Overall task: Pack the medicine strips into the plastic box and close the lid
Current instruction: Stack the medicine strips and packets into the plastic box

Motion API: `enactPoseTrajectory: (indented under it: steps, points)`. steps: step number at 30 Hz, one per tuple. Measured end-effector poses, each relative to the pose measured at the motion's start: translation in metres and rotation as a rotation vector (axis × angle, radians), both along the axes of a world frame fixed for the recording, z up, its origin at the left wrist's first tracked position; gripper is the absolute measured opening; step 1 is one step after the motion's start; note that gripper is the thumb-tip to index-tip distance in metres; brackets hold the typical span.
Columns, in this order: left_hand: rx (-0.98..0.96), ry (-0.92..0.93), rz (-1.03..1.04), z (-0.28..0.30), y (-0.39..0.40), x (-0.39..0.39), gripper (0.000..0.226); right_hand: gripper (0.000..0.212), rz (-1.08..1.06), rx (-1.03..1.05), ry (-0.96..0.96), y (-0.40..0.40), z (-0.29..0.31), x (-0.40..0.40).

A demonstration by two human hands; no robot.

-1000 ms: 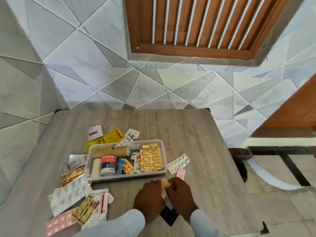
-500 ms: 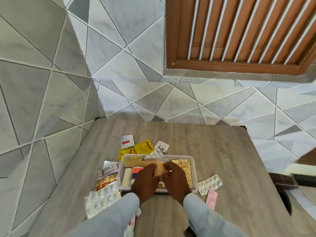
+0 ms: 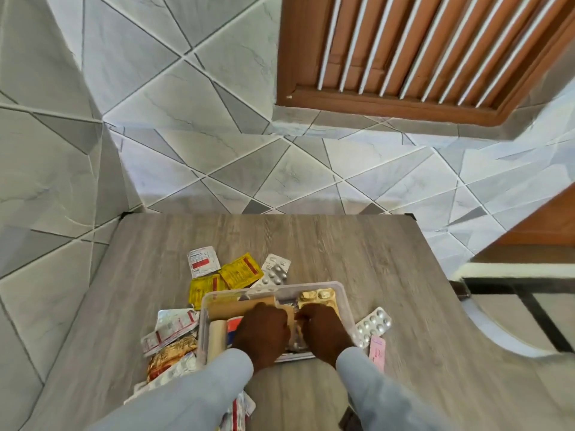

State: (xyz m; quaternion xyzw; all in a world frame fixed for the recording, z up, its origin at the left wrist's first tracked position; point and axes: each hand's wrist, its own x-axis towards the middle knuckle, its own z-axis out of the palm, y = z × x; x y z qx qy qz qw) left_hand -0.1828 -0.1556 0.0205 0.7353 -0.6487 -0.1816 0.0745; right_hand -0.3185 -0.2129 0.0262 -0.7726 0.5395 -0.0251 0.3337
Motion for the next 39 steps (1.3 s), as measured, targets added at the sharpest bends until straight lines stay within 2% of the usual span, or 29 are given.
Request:
enactPoseTrajectory:
  steps: [2, 4, 6, 8, 10, 12, 14, 17, 19, 21, 23, 24, 28, 31, 36, 39]
  points:
    - [-0.082, 0.081, -0.004, 0.017, -0.002, -0.006, 0.029, 0.021, -0.227, -0.040, -0.152, -0.004, 0.011, -0.021]
    - [-0.121, 0.144, -0.085, 0.028, -0.002, -0.021, 0.030, 0.019, -0.365, -0.145, -0.231, -0.007, 0.014, -0.057]
    - [-0.071, 0.239, -0.214, 0.034, 0.001, -0.042, 0.027, 0.016, -0.437, -0.173, -0.184, -0.007, 0.012, -0.100]
    - [-0.003, 0.304, -0.302, 0.033, 0.007, -0.067, 0.027, 0.017, -0.479, -0.038, -0.071, 0.000, 0.005, -0.138]
    - [0.056, 0.312, -0.332, 0.027, 0.014, -0.089, 0.029, 0.028, -0.412, 0.100, 0.019, 0.011, -0.010, -0.167]
    - [0.158, 0.283, -0.366, 0.016, 0.023, -0.113, 0.033, 0.040, -0.323, 0.119, 0.076, 0.023, -0.026, -0.189]
    - [0.261, 0.220, -0.469, 0.003, 0.033, -0.131, 0.050, 0.051, -0.261, 0.032, 0.123, 0.026, -0.039, -0.201]
    - [0.322, 0.022, -0.644, -0.018, 0.047, -0.152, 0.071, 0.065, -0.087, -0.144, 0.189, 0.006, -0.044, -0.203]
    - [0.352, -0.075, -0.647, -0.031, 0.058, -0.163, 0.072, 0.077, 0.123, -0.188, 0.247, -0.015, -0.042, -0.197]
    - [0.349, -0.148, -0.656, -0.041, 0.068, -0.167, 0.063, 0.088, 0.301, -0.175, 0.325, -0.034, -0.041, -0.185]
    - [0.345, -0.258, -0.617, -0.048, 0.074, -0.168, 0.051, 0.094, 0.409, -0.124, 0.412, -0.050, -0.039, -0.176]
    - [0.270, -0.298, -0.605, -0.051, 0.076, -0.170, 0.045, 0.095, 0.443, -0.085, 0.451, -0.057, -0.038, -0.174]
    - [0.269, -0.158, -0.389, -0.038, 0.080, -0.170, 0.031, 0.092, 0.485, -0.090, 0.545, -0.066, -0.034, -0.171]
    - [0.293, -0.148, -0.256, -0.026, 0.089, -0.157, 0.035, 0.089, 0.513, -0.142, 0.581, -0.064, -0.033, -0.174]
    - [0.226, -0.161, 0.012, -0.021, 0.096, -0.125, 0.039, 0.090, 0.517, -0.189, 0.558, -0.061, -0.030, -0.175]
    - [0.069, 0.131, 0.317, -0.009, 0.100, -0.104, 0.036, 0.096, 0.500, -0.108, 0.517, -0.058, -0.031, -0.173]
